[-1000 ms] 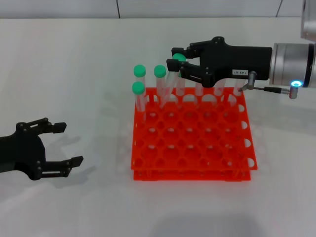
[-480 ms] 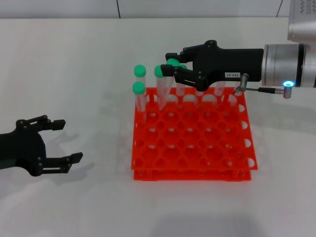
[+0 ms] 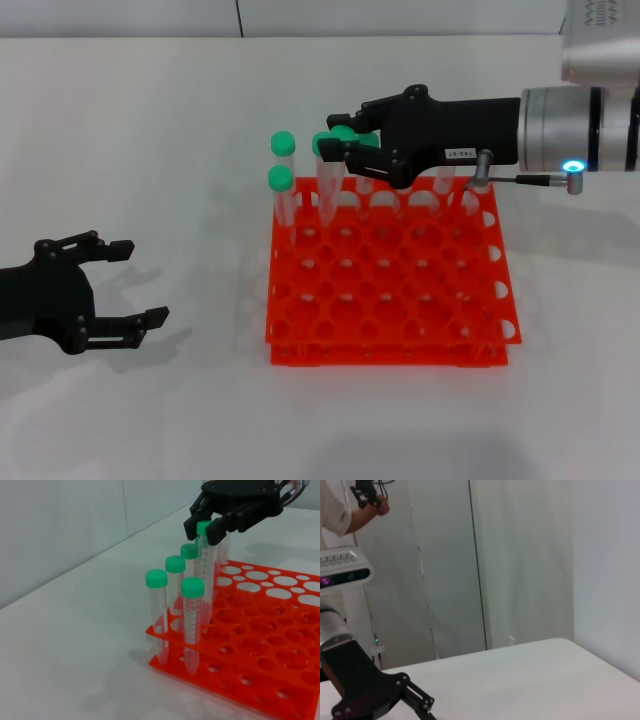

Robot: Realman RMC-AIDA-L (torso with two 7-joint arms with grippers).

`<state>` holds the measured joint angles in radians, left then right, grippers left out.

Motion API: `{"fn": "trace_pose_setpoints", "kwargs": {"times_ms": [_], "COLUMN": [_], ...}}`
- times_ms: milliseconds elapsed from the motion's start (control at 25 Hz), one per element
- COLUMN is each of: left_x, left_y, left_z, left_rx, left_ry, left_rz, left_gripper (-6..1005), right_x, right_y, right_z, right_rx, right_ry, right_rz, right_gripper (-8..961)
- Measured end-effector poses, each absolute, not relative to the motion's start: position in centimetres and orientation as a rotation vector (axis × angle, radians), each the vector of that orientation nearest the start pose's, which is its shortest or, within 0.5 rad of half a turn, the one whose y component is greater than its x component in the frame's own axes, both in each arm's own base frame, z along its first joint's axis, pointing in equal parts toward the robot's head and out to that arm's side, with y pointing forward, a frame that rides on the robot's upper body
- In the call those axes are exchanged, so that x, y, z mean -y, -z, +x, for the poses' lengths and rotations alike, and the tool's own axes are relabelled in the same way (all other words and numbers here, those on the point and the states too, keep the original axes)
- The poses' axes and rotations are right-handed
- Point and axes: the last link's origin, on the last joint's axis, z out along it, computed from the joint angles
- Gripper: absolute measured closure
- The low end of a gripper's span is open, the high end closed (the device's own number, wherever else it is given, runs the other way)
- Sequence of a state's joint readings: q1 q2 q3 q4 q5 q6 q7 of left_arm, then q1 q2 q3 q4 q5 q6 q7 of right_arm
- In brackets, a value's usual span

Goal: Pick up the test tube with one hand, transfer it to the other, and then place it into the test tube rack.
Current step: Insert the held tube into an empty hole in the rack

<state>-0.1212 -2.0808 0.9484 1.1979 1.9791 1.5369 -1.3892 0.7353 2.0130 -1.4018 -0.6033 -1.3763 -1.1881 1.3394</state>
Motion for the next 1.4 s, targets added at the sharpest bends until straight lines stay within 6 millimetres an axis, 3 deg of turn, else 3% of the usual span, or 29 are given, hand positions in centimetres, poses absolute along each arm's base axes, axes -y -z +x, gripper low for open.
{"fn": "trace_pose_setpoints", "kwargs": {"times_ms": [1400], "left_x": [-26.9], "left_y": [-4.3], "left_z": [-30.6], "left_rx": [0.414], "left_ry": [0.244], "left_rz": [-2.691], "left_gripper": [106], "right_x": [-39.7], "right_y": [5.9], "right_z": [13.5], "right_rx": [-0.183], "right_ry": [-0.58], "right_rz": [-2.871], "right_gripper": [687]}}
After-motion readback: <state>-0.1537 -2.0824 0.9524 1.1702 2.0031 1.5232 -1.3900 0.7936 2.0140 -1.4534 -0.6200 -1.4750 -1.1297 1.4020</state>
